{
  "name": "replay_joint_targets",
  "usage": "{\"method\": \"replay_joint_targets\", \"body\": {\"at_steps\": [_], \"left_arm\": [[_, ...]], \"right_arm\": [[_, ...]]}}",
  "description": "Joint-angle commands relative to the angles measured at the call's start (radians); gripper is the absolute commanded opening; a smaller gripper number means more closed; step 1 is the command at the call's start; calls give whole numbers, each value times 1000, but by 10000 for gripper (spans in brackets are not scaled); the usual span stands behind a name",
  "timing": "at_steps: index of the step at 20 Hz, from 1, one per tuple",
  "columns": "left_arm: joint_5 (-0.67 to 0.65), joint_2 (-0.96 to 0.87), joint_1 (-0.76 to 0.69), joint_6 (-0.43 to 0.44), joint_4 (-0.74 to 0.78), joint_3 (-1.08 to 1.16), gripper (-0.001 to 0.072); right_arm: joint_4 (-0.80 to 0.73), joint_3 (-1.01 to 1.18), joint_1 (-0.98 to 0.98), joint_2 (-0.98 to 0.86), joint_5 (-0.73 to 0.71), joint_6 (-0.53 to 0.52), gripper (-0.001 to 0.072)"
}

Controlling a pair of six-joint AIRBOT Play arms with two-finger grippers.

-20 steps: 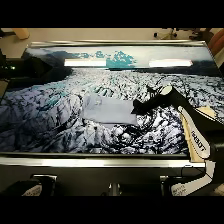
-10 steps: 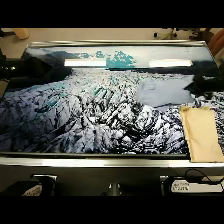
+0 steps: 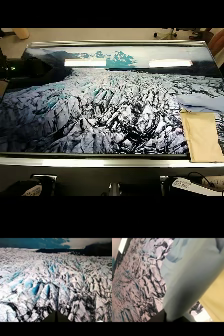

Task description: Fold the shirts.

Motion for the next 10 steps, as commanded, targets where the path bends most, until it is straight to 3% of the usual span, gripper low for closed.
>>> {"method": "replay_joint_targets", "body": {"at_steps": [1, 6, 10], "left_arm": [[0, 0, 0, 14, 0, 0, 33], [0, 0, 0, 15, 0, 0, 33], [0, 0, 0, 14, -1, 0, 33]], "right_arm": [[-47, 2, -56, 34, 108, 37, 16], [-470, -87, -54, 89, 247, 74, 16], [-541, -408, -54, 158, 141, 74, 17]]}}
